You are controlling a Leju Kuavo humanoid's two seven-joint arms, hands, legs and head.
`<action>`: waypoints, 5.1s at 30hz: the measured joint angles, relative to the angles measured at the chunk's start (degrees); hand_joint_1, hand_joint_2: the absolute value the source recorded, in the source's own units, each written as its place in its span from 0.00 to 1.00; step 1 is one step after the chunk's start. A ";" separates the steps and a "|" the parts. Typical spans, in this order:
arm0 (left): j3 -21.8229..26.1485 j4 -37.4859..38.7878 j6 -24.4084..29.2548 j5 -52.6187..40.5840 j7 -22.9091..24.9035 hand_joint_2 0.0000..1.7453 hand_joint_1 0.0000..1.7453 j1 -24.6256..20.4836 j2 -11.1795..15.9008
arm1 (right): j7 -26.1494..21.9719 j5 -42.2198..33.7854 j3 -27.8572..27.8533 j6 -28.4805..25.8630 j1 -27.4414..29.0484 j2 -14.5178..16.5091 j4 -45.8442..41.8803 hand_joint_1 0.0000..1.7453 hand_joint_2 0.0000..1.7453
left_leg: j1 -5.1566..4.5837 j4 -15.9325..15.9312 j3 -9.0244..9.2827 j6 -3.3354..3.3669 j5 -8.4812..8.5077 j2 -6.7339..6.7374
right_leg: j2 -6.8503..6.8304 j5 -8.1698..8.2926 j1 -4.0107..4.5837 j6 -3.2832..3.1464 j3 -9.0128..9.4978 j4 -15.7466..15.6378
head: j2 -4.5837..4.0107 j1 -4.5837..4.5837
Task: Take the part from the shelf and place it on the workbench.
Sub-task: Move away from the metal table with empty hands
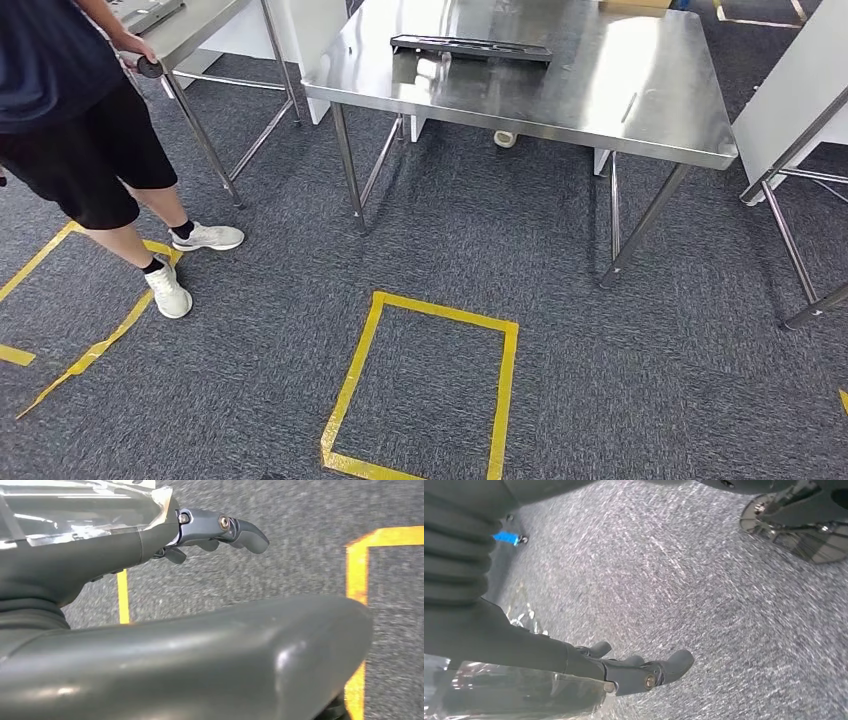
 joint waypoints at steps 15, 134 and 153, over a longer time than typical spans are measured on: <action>0.05 0.01 0.14 0.39 -0.57 0.00 0.00 0.20 0.03 | 0.03 0.61 0.01 0.17 -0.06 -0.12 0.16 0.00 1.00 | -0.26 -15.36 8.01 3.85 4.96 -1.54 | 2.46 -8.00 0.13 2.67 -10.35 20.62 | 0.00 0.54; -0.88 0.49 -7.52 0.35 -0.73 0.00 0.00 1.02 1.93 | -2.16 -14.89 -14.78 5.68 0.42 -1.17 0.87 0.00 1.00 | -0.89 -15.45 8.92 4.06 4.21 0.46 | 0.64 -3.52 0.76 1.69 -7.14 10.95 | 0.00 0.05; -1.51 0.55 -8.21 0.32 -0.71 0.00 0.00 1.06 1.86 | -1.98 -14.32 -14.80 5.29 1.02 -1.14 1.02 0.00 1.00 | -0.93 1.30 0.47 1.24 -3.35 0.05 | -0.54 1.60 0.77 -0.11 -5.33 3.82 | 0.00 -0.74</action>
